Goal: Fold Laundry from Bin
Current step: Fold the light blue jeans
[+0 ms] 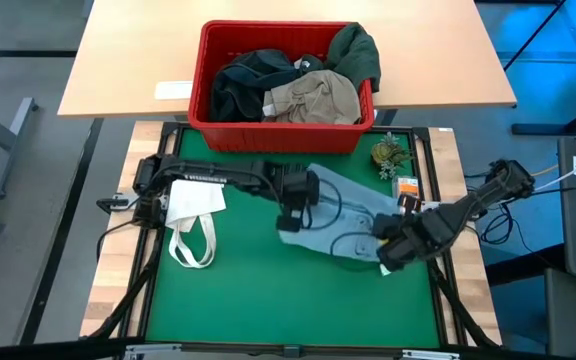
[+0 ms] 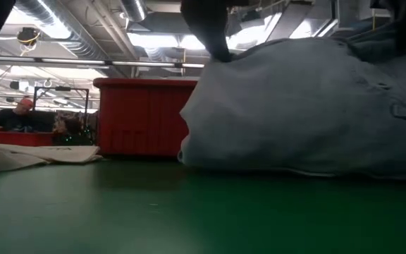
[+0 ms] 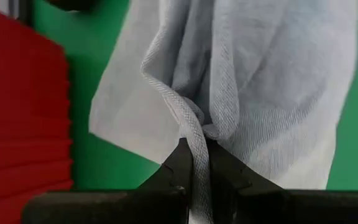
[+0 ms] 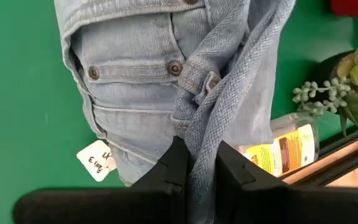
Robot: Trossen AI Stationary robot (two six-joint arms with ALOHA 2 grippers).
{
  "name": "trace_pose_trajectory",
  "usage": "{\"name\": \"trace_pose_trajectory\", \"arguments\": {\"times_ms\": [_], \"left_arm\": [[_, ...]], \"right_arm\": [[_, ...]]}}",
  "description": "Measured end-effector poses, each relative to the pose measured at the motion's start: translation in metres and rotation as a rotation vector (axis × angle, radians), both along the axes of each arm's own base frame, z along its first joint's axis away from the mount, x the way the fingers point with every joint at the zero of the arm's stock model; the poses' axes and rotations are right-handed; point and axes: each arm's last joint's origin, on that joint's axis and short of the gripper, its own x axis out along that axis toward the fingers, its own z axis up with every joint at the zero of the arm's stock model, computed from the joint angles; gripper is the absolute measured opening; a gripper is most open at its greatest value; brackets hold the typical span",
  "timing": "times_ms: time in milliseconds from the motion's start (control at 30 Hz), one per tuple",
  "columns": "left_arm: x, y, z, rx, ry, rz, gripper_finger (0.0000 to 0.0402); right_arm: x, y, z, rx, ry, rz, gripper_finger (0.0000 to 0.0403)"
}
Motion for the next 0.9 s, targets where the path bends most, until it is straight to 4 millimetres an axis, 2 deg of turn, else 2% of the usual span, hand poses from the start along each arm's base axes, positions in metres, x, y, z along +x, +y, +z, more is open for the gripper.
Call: {"name": "trace_pose_trajectory", "arguments": {"times_ms": [267,667,900], "left_arm": [[0.002,0.042,-0.006,-0.051,-0.002,0.068,0.0021],[0.002,0.092,-0.012,-0.021,-0.018,0.134,0.0021],[0.007,0.115,-0.026,-0.03,-0.015,0.156,0.0021]], "right_arm": [[0.007,-0.028,-0.002,-0.01,0.035,-0.034,0.004],[0.005,-0.079,-0.002,0.004,0.081,-0.129,0.004],[0.001,-0.098,-0.003,0.012,0.086,-0.191,0.004]]}}
